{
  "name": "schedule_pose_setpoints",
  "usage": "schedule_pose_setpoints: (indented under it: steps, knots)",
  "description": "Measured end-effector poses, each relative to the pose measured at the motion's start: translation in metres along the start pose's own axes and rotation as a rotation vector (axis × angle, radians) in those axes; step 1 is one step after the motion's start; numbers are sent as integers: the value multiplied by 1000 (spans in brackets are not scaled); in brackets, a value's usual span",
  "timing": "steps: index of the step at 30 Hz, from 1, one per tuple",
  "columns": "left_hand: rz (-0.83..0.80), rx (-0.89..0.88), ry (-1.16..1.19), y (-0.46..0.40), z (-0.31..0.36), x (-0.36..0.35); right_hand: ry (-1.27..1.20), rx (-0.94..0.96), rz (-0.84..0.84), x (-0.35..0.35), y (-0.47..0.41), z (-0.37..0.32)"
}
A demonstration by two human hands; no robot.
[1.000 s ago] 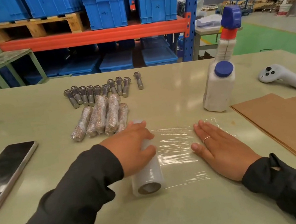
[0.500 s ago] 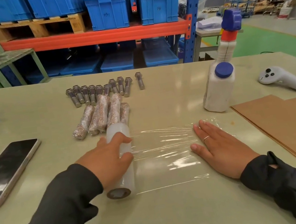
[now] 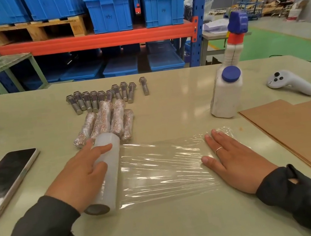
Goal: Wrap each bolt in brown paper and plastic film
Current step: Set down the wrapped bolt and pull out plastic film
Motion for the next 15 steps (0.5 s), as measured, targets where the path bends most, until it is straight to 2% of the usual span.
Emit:
schedule_pose_setpoints:
  steps: [5,8,11,15]
  knots:
    - [52,188,-248,6,0,-5,0,-5,-1,2,3,0]
    - [100,209,-115,7,-9,-2,-1,-9,4,3,4,2]
    - [71,212,63,7,-23,1,-1,-23,-4,4,6,8]
    - [66,206,116,7,-35,4,-16,-29,-16,6,9,12]
Point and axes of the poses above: each hand's wrist, its own y-axis away from the middle knuckle, its own x-axis out of the back of the hand, z = x × y, the point moved 6 cm from there along -y, towards the middle knuckle, and after that the axes turned 5 degrees about -y, right-handed, at the moved point
